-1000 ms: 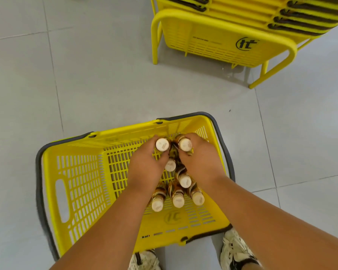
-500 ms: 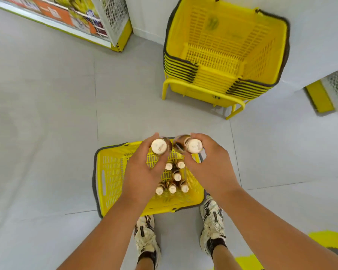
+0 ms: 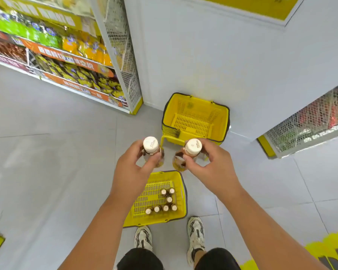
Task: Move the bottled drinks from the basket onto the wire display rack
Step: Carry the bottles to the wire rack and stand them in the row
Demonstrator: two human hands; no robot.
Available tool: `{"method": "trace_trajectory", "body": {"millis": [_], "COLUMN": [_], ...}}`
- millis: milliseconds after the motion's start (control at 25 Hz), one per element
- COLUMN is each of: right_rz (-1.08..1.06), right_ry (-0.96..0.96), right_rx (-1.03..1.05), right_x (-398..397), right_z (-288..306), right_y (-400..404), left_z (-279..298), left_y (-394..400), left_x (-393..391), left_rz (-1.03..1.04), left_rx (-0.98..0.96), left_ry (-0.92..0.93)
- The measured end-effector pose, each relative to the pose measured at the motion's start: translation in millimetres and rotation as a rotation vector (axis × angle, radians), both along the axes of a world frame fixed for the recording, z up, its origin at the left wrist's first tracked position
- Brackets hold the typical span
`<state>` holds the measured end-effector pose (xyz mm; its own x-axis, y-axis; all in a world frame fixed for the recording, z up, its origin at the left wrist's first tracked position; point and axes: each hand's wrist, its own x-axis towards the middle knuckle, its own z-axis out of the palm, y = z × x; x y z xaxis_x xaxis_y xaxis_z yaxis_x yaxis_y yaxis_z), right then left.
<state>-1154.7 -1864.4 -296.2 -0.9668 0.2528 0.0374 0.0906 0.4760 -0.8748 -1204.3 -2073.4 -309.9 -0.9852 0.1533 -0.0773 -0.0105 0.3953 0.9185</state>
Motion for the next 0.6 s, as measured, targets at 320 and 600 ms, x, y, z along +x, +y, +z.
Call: {"method": "trace_trajectory", "body": {"millis": [320,600], "right_rz": [0.038,0.088], "right_ry": [0.193,0.326], "right_rx": [-0.084,-0.057], "right_x": [-19.0,-37.4], "right_z": [171.6,281.7], "right_y": [-7.8,-25.1], "left_z": [183.2,289.2], "left_y": [-22.9,-52.0], "left_x": [-19.0,-35.7], "left_rz": [0.087,0.011], "left_rx": [0.228,0.185], "left_ry": [0.211,0.333]}}
